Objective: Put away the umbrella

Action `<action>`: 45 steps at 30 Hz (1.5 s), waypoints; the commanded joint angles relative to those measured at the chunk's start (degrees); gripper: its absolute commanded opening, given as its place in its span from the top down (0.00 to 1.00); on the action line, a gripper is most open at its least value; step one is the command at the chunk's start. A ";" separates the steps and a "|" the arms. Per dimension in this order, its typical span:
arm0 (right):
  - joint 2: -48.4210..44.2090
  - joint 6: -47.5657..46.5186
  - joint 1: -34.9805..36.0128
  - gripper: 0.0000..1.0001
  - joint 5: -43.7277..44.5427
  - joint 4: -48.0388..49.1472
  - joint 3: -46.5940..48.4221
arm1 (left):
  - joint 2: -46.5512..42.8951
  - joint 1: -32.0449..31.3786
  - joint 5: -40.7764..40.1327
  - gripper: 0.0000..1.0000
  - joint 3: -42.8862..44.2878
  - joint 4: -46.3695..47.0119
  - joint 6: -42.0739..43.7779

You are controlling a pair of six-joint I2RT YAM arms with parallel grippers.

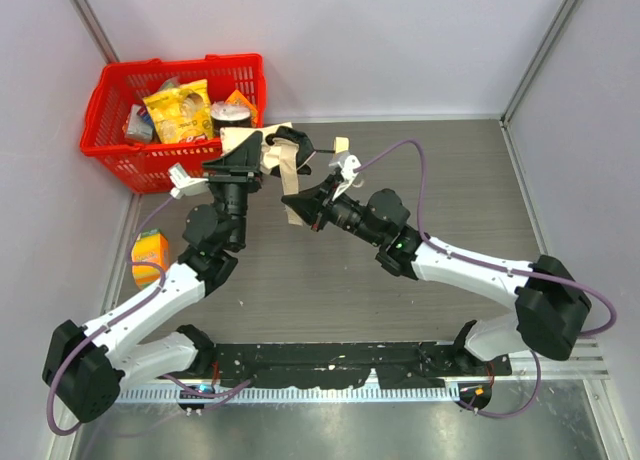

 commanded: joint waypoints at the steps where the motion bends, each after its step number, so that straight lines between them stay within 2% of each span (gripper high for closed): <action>1: 3.51 -1.88 1.57 0.99 -1.90 8.56 2.33 | 0.08 0.47 -0.41 1.00 4.33 3.35 -6.58; 4: 7.38 -4.26 3.51 0.99 -0.50 11.81 1.79 | 0.69 0.47 0.03 1.00 6.26 -0.24 -11.22; 10: 13.10 -3.29 3.78 0.99 -1.38 14.28 5.74 | 3.86 0.56 3.80 1.00 7.23 0.44 -20.90; 17: 14.60 -3.47 3.95 0.99 -4.10 12.97 4.79 | 1.49 0.65 4.25 1.00 8.72 -4.92 -20.39; 22: 11.79 -4.09 7.46 0.99 -6.65 9.28 1.80 | 2.89 1.44 6.88 1.00 9.34 -5.44 -23.37; 25: 11.69 -2.07 7.82 0.99 -7.27 12.69 -3.46 | 3.59 1.53 7.50 1.00 9.78 -5.01 -25.48; 30: 16.35 -1.98 6.85 0.99 -7.18 17.08 -6.38 | 2.90 1.79 9.25 1.00 12.32 -9.21 -28.72; 33: 19.24 -2.85 5.63 0.99 -4.99 18.15 -6.47 | 2.10 1.79 11.36 1.00 13.29 -12.38 -33.81; 36: 21.89 -6.27 3.95 0.99 -3.06 17.11 -4.37 | 2.54 1.79 14.43 1.00 13.82 -9.42 -39.00; 38: 23.21 -10.12 3.42 0.99 -1.22 15.17 -1.21 | 2.11 1.70 16.37 1.00 14.70 -10.62 -41.29; 41: 24.17 -14.19 3.34 0.99 6.58 16.56 -1.01 | 1.14 1.70 17.78 1.00 15.58 -10.90 -42.18; 43: 24.18 -16.47 3.34 0.99 11.59 21.82 -3.03 | 0.35 1.70 17.87 1.00 15.58 -11.85 -42.01; 45: 23.13 -15.35 3.42 0.91 14.95 23.50 -5.23 | -0.18 1.70 18.05 1.00 15.23 -12.83 -42.01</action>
